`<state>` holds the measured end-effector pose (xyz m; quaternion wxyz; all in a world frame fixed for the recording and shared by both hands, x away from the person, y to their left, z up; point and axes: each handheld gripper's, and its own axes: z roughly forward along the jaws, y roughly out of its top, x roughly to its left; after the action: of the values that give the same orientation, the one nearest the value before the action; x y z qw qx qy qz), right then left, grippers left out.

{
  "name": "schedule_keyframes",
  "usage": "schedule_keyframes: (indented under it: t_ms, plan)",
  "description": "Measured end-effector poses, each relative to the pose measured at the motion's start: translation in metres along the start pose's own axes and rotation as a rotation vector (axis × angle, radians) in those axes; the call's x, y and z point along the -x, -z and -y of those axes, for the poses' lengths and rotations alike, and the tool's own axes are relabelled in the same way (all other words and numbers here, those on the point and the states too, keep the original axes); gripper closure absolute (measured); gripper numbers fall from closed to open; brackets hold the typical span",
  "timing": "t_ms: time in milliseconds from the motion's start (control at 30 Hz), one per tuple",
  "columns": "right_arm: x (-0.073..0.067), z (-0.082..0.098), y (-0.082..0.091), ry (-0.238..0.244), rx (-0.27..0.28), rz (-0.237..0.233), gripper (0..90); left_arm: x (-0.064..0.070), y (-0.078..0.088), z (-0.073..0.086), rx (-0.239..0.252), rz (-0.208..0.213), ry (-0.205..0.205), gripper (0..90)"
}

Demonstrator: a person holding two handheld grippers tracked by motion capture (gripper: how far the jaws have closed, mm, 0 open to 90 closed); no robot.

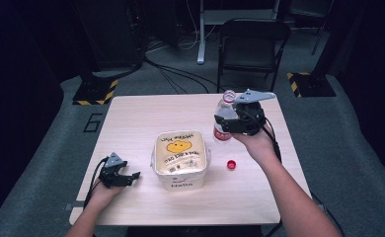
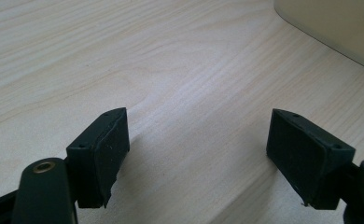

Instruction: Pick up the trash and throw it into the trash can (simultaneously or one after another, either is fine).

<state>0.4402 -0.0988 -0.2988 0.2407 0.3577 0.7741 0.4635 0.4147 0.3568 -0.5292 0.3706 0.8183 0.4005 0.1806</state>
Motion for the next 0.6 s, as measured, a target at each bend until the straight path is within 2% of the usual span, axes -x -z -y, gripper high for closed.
schedule_keyframes:
  t_ms: [600]
  plan:
    - [-0.019,-0.032,0.012,0.042,0.030,-0.055,25.9,0.000,0.000,0.000,0.000,0.000,0.000,21.2]
